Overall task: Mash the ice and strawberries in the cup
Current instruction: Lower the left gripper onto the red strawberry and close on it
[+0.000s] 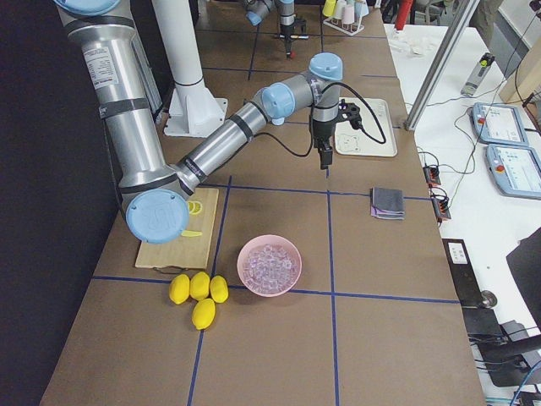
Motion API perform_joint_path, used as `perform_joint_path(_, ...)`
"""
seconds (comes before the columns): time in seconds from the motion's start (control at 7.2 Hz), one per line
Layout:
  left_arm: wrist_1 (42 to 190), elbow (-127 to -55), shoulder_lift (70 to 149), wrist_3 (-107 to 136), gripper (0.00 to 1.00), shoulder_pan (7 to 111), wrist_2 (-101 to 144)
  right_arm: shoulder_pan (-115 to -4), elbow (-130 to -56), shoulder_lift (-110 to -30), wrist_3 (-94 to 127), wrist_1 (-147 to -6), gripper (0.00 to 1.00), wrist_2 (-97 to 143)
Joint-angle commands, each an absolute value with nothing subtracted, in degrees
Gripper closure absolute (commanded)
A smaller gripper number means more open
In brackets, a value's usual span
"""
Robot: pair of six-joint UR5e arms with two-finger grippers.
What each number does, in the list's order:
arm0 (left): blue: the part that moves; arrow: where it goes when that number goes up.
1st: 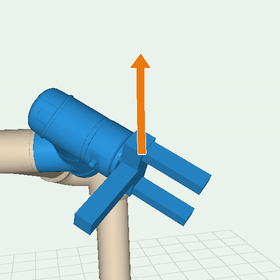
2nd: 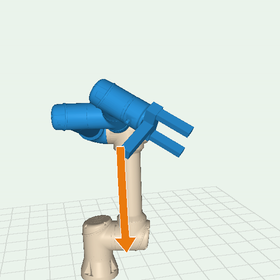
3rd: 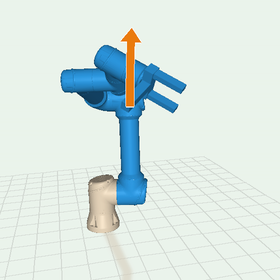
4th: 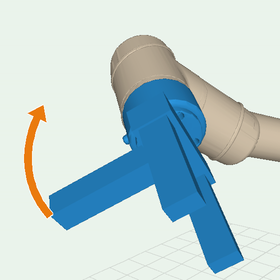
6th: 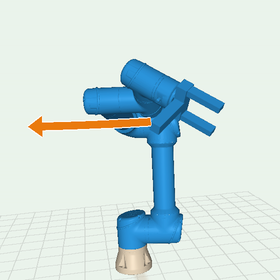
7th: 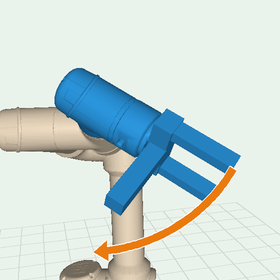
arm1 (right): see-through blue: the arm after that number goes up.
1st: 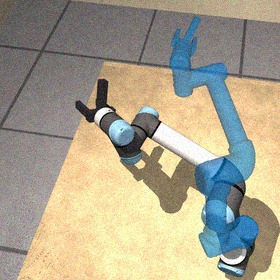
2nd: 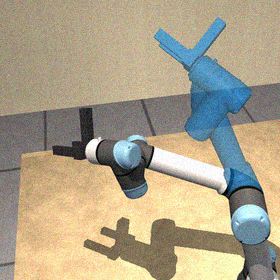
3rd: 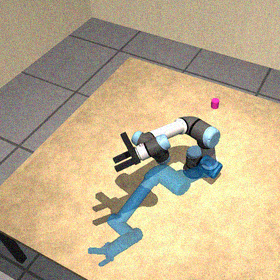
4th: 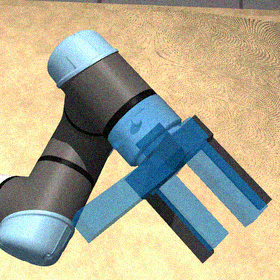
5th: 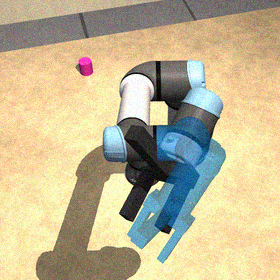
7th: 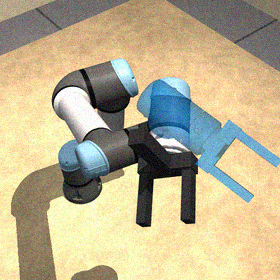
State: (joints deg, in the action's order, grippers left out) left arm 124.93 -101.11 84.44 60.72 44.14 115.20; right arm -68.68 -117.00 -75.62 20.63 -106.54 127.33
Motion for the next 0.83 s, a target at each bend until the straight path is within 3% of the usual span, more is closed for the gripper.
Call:
perform_joint_path(0.0, 124.89, -100.46, 84.46, 60.38, 0.03, 44.21, 115.14, -68.99, -117.07, -75.94, 20.39, -106.52, 0.01, 127.53)
perform_joint_path(0.69, 124.72, -99.32, 84.73, 60.38, 0.09, 44.74, 114.61, -68.99, -116.98, -76.03, 20.39, -106.52, 0.01, 127.53)
